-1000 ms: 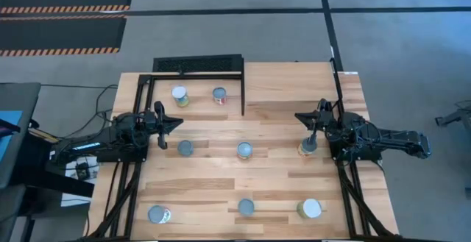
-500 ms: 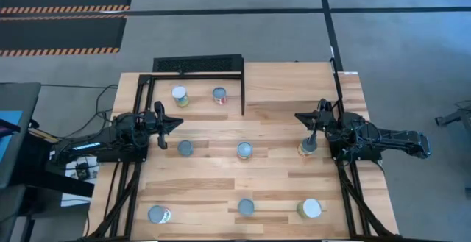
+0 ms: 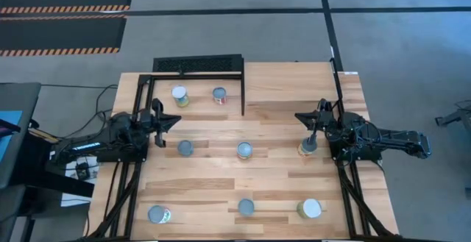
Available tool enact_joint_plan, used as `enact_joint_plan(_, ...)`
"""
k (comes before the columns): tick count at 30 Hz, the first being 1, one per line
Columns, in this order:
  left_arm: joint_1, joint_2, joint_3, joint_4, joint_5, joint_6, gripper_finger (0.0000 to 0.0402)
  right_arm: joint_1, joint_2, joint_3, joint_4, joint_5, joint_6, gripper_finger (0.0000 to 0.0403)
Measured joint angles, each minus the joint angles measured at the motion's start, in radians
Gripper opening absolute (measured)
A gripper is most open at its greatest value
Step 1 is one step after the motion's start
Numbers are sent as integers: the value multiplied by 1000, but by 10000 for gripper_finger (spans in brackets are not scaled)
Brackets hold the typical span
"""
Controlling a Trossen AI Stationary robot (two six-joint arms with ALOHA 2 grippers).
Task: Pick and place cans onto a shelf
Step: Put the small canned oranges on the shelf
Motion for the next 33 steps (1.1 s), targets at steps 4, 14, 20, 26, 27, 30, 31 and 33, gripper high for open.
enact_joint_plan(4,-1,44,23,14,95,-5,1,0,0,0,0,0,0,47)
enact_joint_plan(14,0,384,159,22,50,85,0,0,0,0,0,0,0,47)
enact_joint_plan(20,0,653,276,16,9,124,0,0,0,0,0,0,0,47)
enact_joint_plan(26,-12,880,398,17,2,177,0,0,0,0,0,0,0,47)
enact_joint_plan(27,-23,908,414,19,1,193,0,0,0,0,0,0,0,47)
enact_joint_plan(30,-74,974,448,22,2,244,0,0,0,0,0,0,0,47)
enact_joint_plan(31,-97,993,454,28,1,258,0,0,0,0,0,0,0,47)
enact_joint_plan(33,-150,1029,456,62,2,273,0,0,0,0,0,0,0,47)
